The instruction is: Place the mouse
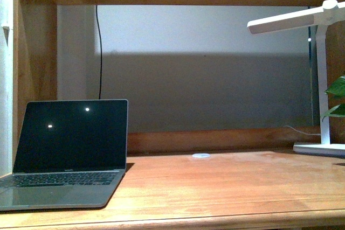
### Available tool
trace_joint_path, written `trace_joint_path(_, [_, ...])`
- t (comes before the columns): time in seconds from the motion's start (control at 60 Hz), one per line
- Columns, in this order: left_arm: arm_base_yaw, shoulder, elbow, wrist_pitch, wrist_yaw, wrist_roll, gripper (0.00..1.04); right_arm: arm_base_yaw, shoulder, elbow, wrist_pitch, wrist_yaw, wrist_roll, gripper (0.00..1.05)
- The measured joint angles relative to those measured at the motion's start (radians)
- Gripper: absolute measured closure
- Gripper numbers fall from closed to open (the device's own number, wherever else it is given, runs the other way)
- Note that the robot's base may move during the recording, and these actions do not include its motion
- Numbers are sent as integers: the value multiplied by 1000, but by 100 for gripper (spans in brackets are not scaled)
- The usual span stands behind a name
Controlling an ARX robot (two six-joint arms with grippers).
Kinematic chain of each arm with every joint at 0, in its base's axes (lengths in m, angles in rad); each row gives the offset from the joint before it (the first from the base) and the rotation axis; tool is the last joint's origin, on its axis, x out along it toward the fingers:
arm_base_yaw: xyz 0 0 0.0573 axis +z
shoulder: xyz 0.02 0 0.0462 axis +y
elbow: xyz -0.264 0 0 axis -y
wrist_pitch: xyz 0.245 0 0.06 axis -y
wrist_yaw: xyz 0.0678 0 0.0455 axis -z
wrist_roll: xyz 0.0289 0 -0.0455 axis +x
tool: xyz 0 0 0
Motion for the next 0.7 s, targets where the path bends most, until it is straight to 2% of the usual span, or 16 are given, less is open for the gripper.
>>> trace_joint_path(0.15, [0, 0, 0, 0, 0, 0, 13, 200, 237, 93, 135, 148, -31, 7])
trace_joint_path(0.2, [0, 0, 0, 0, 0, 0, 7, 243, 303, 112, 177, 176, -39, 7])
trace_joint_path(0.25, [0, 0, 0, 0, 0, 2, 8, 302, 426, 145, 251, 228, -56, 7])
trace_joint_path(0.35, [0, 0, 0, 0, 0, 2, 8, 363, 602, 197, 340, 287, -80, 7])
trace_joint_path(0.467, [0, 0, 0, 0, 0, 2, 8, 403, 766, 240, 399, 334, -90, 7])
trace_joint_path(0.7, [0, -1, 0, 0, 0, 2, 8, 439, 965, 338, 426, 379, -87, 7])
